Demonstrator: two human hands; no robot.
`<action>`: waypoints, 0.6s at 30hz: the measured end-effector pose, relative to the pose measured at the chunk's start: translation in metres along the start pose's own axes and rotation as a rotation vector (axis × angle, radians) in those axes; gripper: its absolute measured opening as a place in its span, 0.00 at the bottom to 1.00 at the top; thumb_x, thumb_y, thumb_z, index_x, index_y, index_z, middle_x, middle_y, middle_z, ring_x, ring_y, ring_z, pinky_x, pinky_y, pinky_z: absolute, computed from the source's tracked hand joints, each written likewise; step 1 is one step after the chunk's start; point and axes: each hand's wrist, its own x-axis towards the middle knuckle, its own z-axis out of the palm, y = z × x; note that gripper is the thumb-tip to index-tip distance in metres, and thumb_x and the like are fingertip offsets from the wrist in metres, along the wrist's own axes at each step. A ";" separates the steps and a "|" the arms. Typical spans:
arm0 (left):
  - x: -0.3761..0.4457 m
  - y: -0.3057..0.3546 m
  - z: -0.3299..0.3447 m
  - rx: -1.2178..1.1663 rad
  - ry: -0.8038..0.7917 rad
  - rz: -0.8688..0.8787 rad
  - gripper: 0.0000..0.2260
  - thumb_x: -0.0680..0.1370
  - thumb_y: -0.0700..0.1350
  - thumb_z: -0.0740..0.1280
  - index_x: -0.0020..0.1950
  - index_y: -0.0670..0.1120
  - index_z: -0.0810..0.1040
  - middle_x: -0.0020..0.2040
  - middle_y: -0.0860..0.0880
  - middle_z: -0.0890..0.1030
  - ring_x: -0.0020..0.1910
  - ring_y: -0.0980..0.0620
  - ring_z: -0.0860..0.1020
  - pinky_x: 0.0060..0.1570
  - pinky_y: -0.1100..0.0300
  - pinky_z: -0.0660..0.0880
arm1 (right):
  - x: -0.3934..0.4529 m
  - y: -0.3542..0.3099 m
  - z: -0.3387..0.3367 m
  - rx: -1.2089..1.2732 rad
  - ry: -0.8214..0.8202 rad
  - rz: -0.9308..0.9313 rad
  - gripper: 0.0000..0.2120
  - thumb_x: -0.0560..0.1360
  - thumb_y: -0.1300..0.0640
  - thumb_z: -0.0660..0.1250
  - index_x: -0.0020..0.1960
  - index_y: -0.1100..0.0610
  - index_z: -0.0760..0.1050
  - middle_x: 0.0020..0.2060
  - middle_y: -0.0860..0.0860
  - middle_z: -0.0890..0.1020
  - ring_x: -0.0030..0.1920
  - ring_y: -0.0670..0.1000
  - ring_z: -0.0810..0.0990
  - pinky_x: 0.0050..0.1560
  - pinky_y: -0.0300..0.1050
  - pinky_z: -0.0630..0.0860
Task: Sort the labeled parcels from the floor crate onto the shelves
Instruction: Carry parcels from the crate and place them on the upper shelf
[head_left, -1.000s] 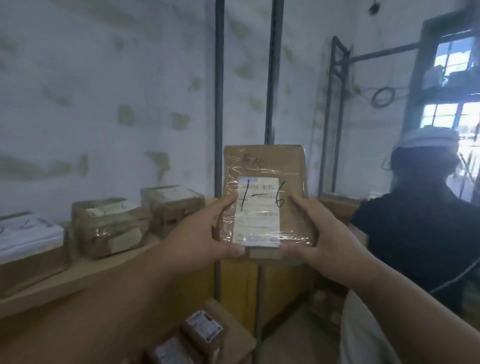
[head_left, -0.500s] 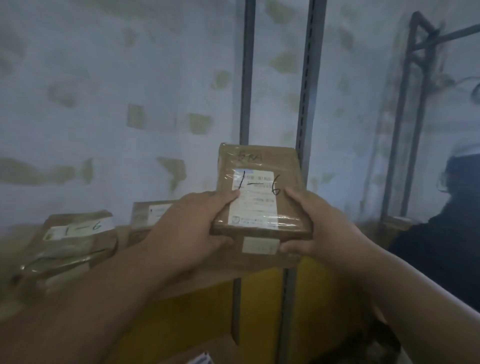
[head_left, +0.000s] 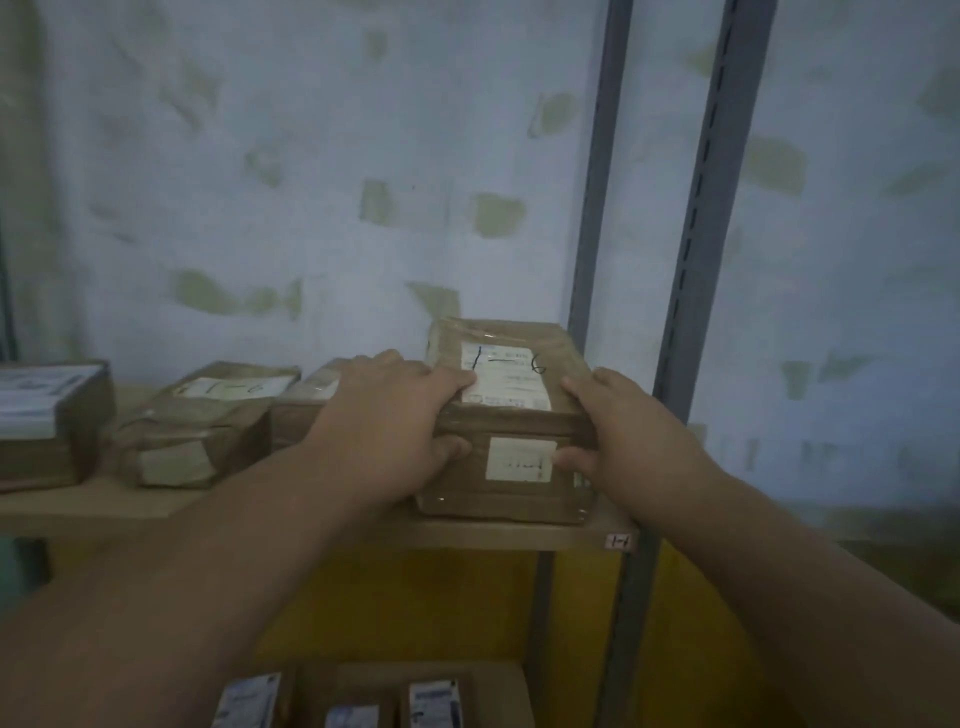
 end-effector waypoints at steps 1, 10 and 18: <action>0.003 0.000 0.001 0.053 -0.019 0.009 0.31 0.74 0.66 0.65 0.75 0.60 0.63 0.66 0.54 0.77 0.62 0.49 0.70 0.62 0.50 0.65 | 0.003 0.000 0.003 -0.009 -0.007 -0.004 0.30 0.76 0.47 0.71 0.74 0.48 0.64 0.65 0.48 0.71 0.60 0.49 0.73 0.58 0.40 0.69; 0.022 -0.002 0.003 0.270 -0.073 0.028 0.28 0.75 0.68 0.62 0.73 0.59 0.66 0.62 0.51 0.76 0.61 0.48 0.69 0.59 0.50 0.67 | 0.019 0.005 0.017 -0.044 0.022 -0.017 0.23 0.77 0.48 0.69 0.70 0.49 0.69 0.67 0.50 0.71 0.64 0.51 0.71 0.66 0.48 0.71; -0.011 0.006 0.006 0.016 0.066 0.006 0.24 0.73 0.62 0.69 0.67 0.57 0.73 0.61 0.54 0.74 0.59 0.50 0.70 0.60 0.50 0.69 | 0.004 -0.009 0.017 -0.018 0.123 -0.113 0.33 0.75 0.43 0.70 0.75 0.48 0.63 0.74 0.49 0.65 0.72 0.52 0.63 0.74 0.51 0.65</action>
